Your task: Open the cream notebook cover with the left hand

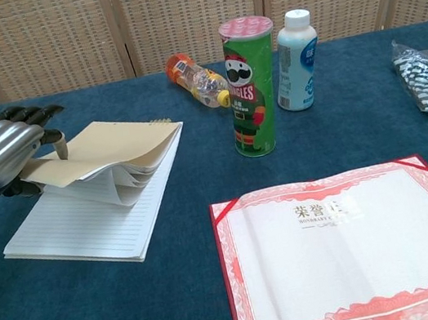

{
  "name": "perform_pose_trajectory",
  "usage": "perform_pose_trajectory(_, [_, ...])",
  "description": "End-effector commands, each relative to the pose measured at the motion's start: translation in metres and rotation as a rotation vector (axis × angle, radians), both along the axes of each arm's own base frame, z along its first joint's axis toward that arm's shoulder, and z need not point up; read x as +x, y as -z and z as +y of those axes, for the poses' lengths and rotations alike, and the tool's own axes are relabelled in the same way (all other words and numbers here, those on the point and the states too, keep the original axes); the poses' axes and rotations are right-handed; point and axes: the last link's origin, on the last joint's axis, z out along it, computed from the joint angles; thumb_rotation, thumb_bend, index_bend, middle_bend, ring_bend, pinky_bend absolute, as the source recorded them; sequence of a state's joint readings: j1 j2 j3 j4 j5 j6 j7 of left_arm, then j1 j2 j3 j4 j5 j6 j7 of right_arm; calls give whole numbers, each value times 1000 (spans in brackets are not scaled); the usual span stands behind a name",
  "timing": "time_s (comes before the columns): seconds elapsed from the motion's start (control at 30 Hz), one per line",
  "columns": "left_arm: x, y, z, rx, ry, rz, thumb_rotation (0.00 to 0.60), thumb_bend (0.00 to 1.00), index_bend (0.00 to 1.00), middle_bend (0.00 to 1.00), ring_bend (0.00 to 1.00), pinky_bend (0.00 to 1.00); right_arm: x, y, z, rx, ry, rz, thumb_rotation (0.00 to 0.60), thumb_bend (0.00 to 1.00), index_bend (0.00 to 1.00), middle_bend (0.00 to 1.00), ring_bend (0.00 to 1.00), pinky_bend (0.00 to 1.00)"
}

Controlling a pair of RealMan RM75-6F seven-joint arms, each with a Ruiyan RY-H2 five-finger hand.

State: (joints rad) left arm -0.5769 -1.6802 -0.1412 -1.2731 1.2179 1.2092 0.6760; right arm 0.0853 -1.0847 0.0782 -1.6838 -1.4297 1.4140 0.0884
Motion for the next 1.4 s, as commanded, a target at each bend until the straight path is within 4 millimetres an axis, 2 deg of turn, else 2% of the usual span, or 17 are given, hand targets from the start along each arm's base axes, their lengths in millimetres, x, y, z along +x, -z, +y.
perform_pose_trajectory(0.03, [-2, -4, -9, 0, 9, 5, 600, 656, 808, 0, 0, 0, 0, 0, 0, 0, 0, 0, 600, 51, 30, 0, 0, 0])
perform_pose_trajectory(0.6, [-7, -18, -57, -32, 27, 13, 600, 661, 812, 0, 0, 0, 0, 0, 0, -2, 2, 2, 600, 52, 30, 0, 0, 0])
perform_pose_trajectory(1.4, [-15, -41, -107, -82, 50, 4, 600, 664, 813, 0, 0, 0, -1, 0, 1, -3, 4, 6, 600, 52, 30, 0, 0, 0])
